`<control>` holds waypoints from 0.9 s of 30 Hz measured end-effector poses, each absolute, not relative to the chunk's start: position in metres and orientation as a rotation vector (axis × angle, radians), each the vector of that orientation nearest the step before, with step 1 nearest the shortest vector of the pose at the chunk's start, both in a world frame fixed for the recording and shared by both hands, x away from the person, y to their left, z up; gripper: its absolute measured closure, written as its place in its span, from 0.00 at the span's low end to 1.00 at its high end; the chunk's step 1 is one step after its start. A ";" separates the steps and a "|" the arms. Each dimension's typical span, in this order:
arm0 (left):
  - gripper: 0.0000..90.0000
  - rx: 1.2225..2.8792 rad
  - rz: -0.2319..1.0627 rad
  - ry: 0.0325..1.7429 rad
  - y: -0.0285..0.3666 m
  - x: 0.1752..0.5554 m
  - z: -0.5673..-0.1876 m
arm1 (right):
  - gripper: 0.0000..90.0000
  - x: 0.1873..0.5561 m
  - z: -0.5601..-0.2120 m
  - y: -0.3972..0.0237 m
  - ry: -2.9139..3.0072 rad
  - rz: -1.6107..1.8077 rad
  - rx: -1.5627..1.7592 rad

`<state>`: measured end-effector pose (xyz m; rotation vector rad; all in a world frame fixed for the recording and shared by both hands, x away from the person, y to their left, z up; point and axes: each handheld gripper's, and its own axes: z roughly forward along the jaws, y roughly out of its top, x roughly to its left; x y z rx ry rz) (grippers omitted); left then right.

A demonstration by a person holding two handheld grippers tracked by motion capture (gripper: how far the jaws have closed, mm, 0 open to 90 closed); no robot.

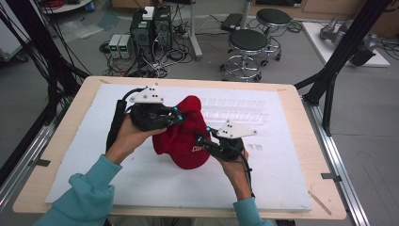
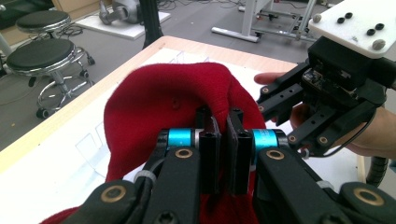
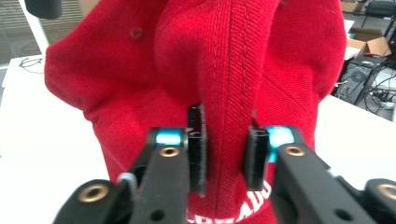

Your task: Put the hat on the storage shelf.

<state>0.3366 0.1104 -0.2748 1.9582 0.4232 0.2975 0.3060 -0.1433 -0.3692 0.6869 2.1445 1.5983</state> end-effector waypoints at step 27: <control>0.16 1.883 0.350 0.496 0.154 0.324 -0.287 | 0.92 0.303 -0.366 -0.158 2.082 1.647 0.735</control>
